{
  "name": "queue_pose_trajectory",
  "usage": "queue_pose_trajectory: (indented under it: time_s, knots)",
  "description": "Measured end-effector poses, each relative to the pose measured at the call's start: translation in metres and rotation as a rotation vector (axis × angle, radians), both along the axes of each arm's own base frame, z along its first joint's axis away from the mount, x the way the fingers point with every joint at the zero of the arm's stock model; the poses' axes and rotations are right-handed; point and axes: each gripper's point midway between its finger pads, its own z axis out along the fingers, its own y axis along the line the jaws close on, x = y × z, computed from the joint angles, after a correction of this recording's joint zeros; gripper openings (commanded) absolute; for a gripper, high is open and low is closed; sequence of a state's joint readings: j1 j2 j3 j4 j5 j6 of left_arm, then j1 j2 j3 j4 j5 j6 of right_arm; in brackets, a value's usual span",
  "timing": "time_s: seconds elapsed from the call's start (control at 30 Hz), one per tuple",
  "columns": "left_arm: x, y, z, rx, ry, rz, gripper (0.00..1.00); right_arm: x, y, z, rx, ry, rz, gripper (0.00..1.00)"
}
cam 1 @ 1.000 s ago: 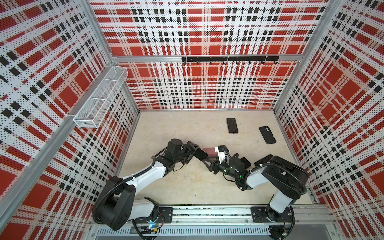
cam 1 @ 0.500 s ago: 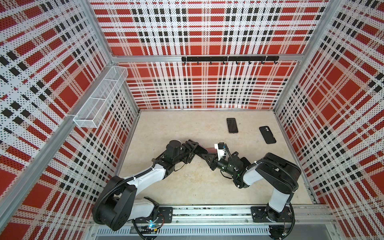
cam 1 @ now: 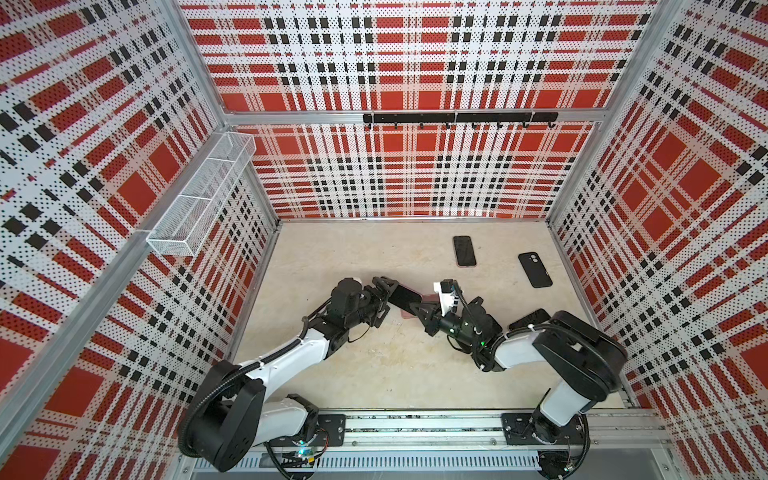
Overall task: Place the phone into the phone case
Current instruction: 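Open the left gripper and withdraw while the right gripper holds the phone, then carry the phone with the right gripper over the pink case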
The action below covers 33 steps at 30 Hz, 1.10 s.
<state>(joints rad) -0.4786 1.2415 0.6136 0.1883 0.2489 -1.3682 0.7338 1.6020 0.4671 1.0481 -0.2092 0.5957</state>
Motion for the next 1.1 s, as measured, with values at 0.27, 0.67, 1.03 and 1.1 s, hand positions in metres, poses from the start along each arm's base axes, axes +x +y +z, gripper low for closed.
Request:
queue_pose_trajectory:
  time_s: [0.27, 0.67, 1.03, 1.1]
  knots:
    - [0.057, 0.015, 0.06, 0.313, -0.252, -0.071, 0.98, 0.041, -0.071, 0.058, -0.071, 0.056, -0.167, 0.0]
    - [0.085, 0.0, -0.02, 0.639, -0.197, -0.365, 0.88, 0.057, -0.158, 0.065, -0.272, 0.45, -0.192, 0.0]
    - [0.062, -0.02, -0.068, 0.629, -0.147, -0.565, 0.73, 0.058, -0.135, 0.011, -0.315, 0.745, 0.026, 0.0]
    - [0.058, -0.021, -0.079, 0.626, -0.124, -0.593, 0.69, 0.061, -0.132, 0.002, -0.312, 0.776, 0.05, 0.0]
